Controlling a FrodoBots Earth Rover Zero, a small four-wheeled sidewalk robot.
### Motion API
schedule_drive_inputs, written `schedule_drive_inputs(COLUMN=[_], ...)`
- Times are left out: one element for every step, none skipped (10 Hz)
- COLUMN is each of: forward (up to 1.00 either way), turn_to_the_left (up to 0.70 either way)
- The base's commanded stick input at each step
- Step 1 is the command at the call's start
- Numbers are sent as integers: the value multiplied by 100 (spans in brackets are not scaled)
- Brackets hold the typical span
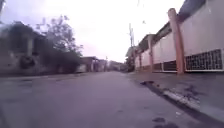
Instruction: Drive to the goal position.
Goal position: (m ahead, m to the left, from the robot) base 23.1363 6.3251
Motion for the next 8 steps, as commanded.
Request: schedule_drive_inputs(forward=[70, 70, 70, 70, 70, 70, 70, 70], turn_to_the_left=[-9, 0, -20, -35, -35, -33, -24, -3])
